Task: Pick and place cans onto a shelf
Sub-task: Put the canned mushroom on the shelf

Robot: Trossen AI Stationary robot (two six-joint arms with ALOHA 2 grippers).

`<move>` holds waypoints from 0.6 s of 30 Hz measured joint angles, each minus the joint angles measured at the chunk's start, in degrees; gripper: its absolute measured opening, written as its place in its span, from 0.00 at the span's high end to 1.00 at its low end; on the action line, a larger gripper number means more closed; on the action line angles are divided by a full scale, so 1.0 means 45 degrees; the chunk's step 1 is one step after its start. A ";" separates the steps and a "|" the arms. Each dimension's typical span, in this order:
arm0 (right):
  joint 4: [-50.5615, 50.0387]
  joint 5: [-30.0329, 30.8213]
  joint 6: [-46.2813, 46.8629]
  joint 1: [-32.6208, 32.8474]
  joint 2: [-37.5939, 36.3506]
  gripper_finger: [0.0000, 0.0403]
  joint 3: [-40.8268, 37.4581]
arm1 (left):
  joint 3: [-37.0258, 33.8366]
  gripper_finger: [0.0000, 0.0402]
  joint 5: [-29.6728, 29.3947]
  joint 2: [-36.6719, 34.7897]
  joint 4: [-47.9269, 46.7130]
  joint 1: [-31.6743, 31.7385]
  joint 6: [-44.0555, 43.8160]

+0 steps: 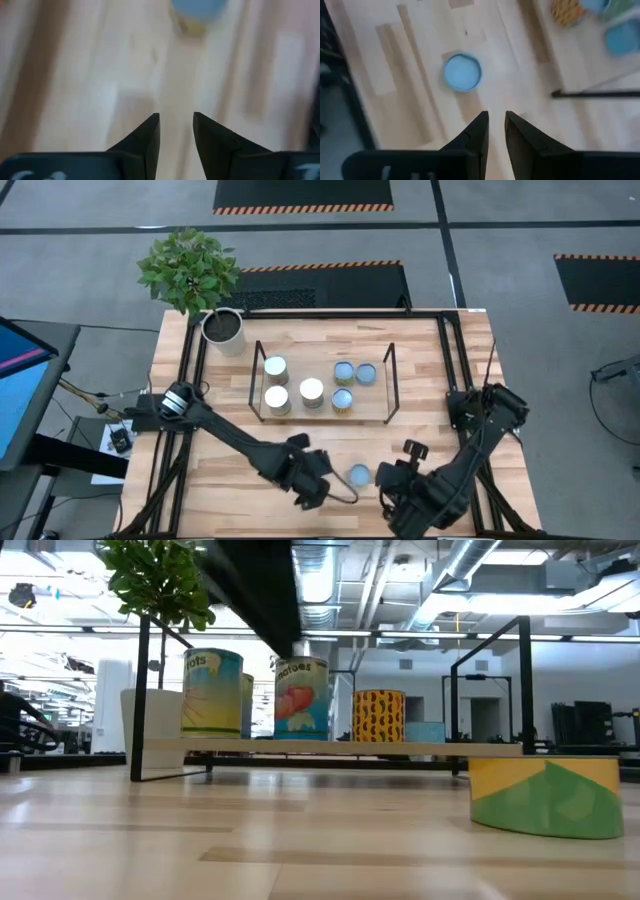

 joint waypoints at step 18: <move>0.6446 -0.0672 -0.4142 -0.0917 0.0103 0.78 -0.2763 | 0.0651 0.74 -0.1334 -0.1124 -0.6882 -0.4051 -0.4023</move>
